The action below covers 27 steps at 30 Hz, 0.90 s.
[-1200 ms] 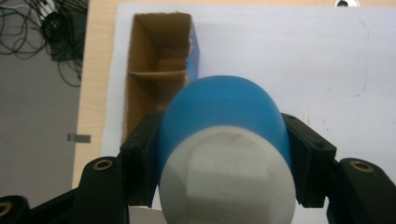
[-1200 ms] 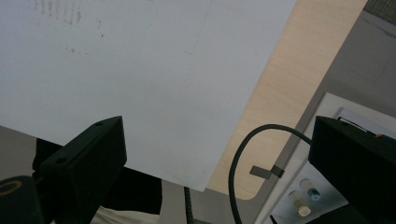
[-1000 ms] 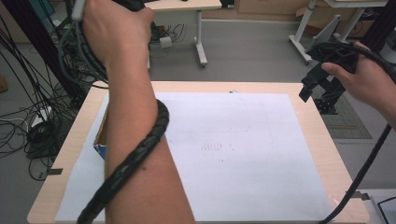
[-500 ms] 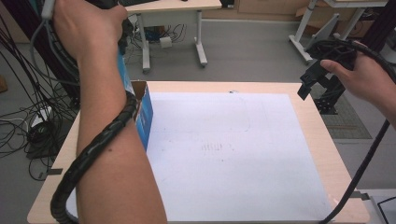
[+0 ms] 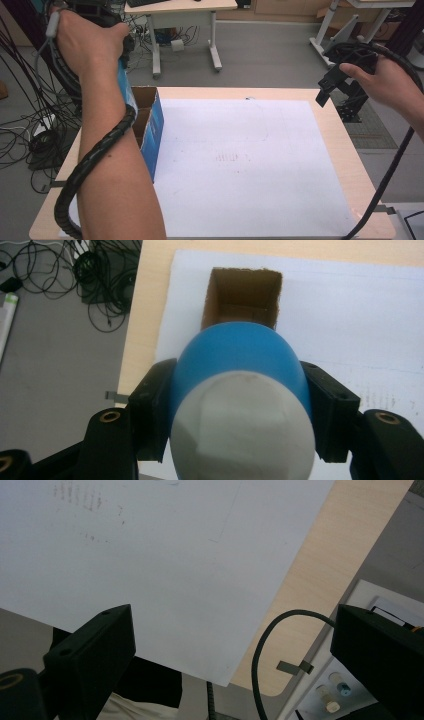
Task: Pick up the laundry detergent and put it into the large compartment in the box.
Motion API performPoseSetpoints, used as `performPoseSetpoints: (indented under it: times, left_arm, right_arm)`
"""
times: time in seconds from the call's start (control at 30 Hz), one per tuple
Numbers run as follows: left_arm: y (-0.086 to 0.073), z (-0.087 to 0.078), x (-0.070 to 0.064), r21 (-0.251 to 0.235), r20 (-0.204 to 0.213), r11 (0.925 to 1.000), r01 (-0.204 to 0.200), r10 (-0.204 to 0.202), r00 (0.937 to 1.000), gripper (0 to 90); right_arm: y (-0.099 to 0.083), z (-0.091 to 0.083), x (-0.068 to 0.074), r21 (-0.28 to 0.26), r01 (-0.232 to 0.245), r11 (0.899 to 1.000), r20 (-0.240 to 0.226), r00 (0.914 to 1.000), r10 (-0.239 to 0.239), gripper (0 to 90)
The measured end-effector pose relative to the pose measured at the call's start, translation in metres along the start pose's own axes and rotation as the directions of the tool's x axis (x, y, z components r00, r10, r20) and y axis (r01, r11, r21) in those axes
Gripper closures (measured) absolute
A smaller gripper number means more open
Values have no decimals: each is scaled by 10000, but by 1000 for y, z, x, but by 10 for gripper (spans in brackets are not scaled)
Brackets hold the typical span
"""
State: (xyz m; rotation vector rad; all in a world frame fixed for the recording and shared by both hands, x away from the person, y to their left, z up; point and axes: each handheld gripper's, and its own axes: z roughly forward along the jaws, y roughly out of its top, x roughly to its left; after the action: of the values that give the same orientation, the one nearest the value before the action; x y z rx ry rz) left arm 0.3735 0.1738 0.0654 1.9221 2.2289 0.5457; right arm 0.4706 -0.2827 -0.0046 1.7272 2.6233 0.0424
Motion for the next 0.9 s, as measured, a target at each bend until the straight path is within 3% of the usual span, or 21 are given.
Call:
performPoseSetpoints:
  times: [0.33,0.67,0.9]
  left_arm:
    - [-2,25,11,82,43,10000,-39,38,10000,383]
    - [-5,50,13,237,36,9997,-87,86,10000,383]
    - [-10,66,10,336,-92,9988,-349,352,9993,382]
  right_arm:
    - [4,4,-1,96,-67,9999,63,10000,67,40]
    - [7,5,2,137,-11,9999,28,10000,10,40]
    - [5,6,-1,105,-60,9999,-17,10000,61,38]
